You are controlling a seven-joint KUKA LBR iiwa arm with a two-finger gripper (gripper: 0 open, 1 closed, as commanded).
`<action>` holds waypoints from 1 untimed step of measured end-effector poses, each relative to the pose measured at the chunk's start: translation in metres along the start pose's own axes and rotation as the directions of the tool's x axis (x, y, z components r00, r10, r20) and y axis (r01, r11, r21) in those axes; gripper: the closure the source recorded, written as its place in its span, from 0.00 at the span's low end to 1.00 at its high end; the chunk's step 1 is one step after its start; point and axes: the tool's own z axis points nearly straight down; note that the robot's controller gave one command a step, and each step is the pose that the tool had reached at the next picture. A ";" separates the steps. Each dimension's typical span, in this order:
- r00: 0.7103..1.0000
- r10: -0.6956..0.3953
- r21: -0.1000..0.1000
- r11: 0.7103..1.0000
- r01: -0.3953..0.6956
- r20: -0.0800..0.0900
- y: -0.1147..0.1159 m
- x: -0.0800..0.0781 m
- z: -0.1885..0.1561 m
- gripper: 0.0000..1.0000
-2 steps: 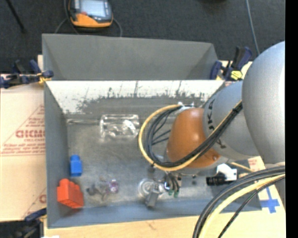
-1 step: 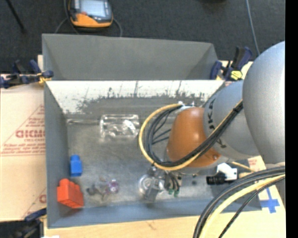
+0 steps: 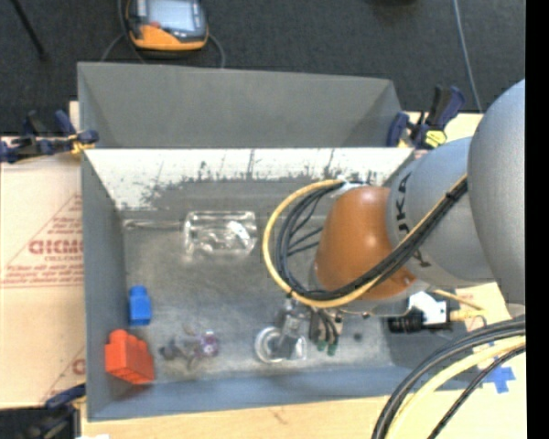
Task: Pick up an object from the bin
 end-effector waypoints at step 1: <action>1.000 -0.001 0.000 1.000 0.001 0.000 0.000 -0.001 -0.004 1.00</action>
Offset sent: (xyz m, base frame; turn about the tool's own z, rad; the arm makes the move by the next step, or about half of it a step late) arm 0.0001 -0.0001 0.0037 0.0000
